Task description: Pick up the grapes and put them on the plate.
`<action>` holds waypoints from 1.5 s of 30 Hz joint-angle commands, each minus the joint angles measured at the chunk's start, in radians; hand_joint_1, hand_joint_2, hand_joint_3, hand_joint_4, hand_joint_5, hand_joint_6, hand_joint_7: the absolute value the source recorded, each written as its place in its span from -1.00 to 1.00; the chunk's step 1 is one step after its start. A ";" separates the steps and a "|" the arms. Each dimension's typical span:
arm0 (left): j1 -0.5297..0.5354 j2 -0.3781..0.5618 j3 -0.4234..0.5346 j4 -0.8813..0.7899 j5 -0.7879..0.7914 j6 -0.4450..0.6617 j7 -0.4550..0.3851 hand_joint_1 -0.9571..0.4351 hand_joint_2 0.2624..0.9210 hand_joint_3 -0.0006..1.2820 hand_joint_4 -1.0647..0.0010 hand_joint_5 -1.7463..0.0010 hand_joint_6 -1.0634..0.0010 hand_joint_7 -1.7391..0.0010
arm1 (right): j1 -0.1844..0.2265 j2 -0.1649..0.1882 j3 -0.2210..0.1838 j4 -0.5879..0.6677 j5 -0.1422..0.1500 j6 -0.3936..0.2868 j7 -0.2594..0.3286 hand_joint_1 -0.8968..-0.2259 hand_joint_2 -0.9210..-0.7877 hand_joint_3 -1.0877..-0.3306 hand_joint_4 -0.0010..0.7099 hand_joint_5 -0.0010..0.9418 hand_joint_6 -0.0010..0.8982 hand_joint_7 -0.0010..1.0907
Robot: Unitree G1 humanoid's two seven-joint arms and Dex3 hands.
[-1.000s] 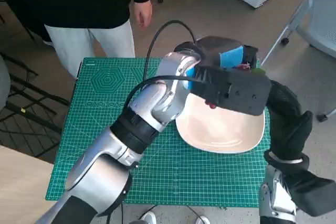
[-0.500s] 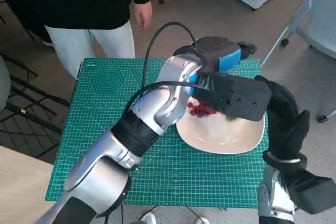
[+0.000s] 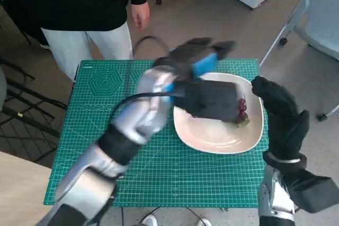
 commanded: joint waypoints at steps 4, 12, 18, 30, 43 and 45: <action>0.165 0.084 0.226 -0.014 -0.269 -0.253 0.019 -0.26 1.00 -0.90 0.73 0.97 0.59 0.97 | 0.000 -0.002 -0.001 0.022 0.000 -0.009 0.008 -0.27 -1.00 -0.05 -0.11 -1.00 -0.75 -0.52; 0.293 0.036 0.451 0.169 -0.617 -0.534 -0.050 -0.20 1.00 -0.81 0.81 1.00 0.78 1.00 | -0.004 -0.001 0.000 0.032 -0.010 -0.022 0.004 -0.28 -1.00 -0.05 -0.11 -0.99 -0.75 -0.52; 0.356 0.014 0.542 0.241 -0.773 -0.606 -0.121 -0.20 1.00 -0.76 0.84 1.00 0.83 1.00 | -0.004 0.000 0.003 0.042 -0.005 -0.031 0.013 -0.30 -1.00 -0.04 -0.11 -0.99 -0.75 -0.52; 0.397 -0.075 0.686 0.390 -0.994 -0.779 -0.280 -0.27 1.00 -0.61 0.94 1.00 0.87 0.99 | -0.028 0.002 0.008 0.086 0.007 -0.050 0.043 -0.30 -1.00 -0.03 -0.09 -0.99 -0.75 -0.53; 0.429 -0.115 0.719 0.422 -1.032 -0.796 -0.343 -0.37 1.00 -0.56 0.84 0.97 0.76 0.97 | -0.059 -0.001 0.009 0.148 0.025 -0.062 0.077 -0.28 -1.00 -0.02 -0.09 -0.99 -0.75 -0.56; 0.436 -0.116 0.716 0.416 -1.027 -0.794 -0.346 -0.38 1.00 -0.56 0.80 0.97 0.73 0.96 | -0.061 -0.001 0.008 0.154 0.028 -0.063 0.083 -0.28 -1.00 -0.02 -0.09 -0.99 -0.75 -0.57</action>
